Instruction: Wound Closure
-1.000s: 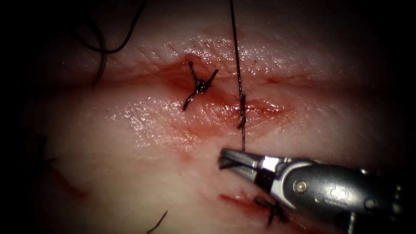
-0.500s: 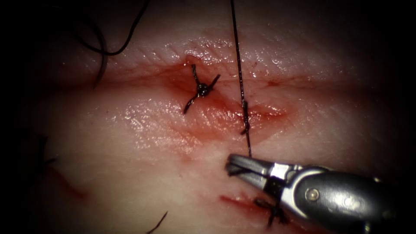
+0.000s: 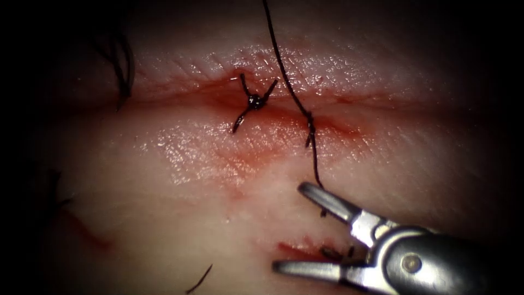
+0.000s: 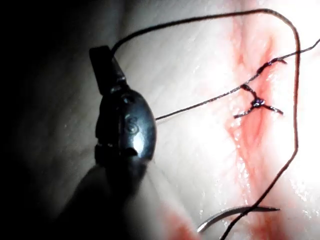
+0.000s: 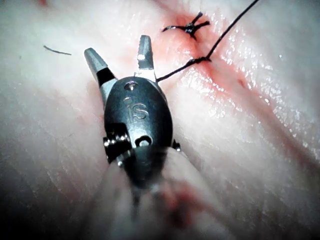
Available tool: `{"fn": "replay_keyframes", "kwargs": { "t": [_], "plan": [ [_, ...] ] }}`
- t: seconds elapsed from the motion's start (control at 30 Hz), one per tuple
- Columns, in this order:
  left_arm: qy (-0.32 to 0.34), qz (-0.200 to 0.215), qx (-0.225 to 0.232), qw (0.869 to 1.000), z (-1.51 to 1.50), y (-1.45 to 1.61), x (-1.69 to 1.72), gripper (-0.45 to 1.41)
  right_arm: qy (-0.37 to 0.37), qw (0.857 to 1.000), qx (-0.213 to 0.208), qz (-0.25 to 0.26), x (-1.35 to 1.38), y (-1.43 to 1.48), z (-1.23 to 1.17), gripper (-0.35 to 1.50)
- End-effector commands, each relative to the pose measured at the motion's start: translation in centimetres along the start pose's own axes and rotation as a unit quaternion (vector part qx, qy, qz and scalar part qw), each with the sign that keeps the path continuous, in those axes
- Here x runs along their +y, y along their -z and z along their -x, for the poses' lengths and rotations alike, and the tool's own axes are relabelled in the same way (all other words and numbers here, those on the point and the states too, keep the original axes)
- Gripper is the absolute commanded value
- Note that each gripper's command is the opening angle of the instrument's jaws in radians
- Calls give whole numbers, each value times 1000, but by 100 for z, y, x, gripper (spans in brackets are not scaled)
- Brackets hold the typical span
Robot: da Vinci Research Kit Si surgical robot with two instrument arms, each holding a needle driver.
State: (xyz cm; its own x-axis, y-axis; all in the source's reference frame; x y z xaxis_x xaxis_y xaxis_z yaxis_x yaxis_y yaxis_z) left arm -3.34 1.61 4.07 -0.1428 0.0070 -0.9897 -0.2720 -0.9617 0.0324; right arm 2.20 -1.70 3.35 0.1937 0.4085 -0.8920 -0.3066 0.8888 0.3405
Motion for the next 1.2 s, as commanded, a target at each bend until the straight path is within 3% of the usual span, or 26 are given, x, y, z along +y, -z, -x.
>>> {"fn": "replay_keyframes", "kwargs": {
  "t": [0.03,0.2,0.23,0.37,0.4,0.43,0.47,0.5,0.87,0.97,1.1,1.2],
  "plan": [
    [2,5,7,1000,-11,0,12,-45,-11,1000,8,-3,1,-5,-3,148],
    [5,26,38,999,-45,16,58,-45,-18,1000,10,-12,12,8,-13,118],
    [9,35,52,998,-54,19,75,-45,-21,999,17,-35,20,12,-17,81],
    [16,64,76,995,-63,22,114,-45,-32,997,31,-55,37,17,-26,66],
    [22,72,78,994,-62,22,121,-45,-34,997,33,-60,42,18,-28,51],
    [39,96,90,991,-59,23,136,-45,-36,996,37,-70,51,15,-31,6],
    [44,105,94,989,-57,23,142,-45,-39,996,36,-75,56,13,-32,-5],
    [62,125,102,985,-53,24,153,-45,-40,995,30,-82,65,8,-33,-35],
    [117,192,154,962,-43,28,196,-45,-24,996,-21,-85,100,-43,-3,-35],
    [141,217,170,951,-46,27,202,-45,-21,995,-16,-97,108,-63,6,-35],
    [201,262,182,926,-43,26,207,-45,-30,993,-3,-115,122,-95,6,-35],
    [216,277,177,919,-36,25,204,-45,-40,991,15,-128,124,-113,0,-35]
  ]
}}
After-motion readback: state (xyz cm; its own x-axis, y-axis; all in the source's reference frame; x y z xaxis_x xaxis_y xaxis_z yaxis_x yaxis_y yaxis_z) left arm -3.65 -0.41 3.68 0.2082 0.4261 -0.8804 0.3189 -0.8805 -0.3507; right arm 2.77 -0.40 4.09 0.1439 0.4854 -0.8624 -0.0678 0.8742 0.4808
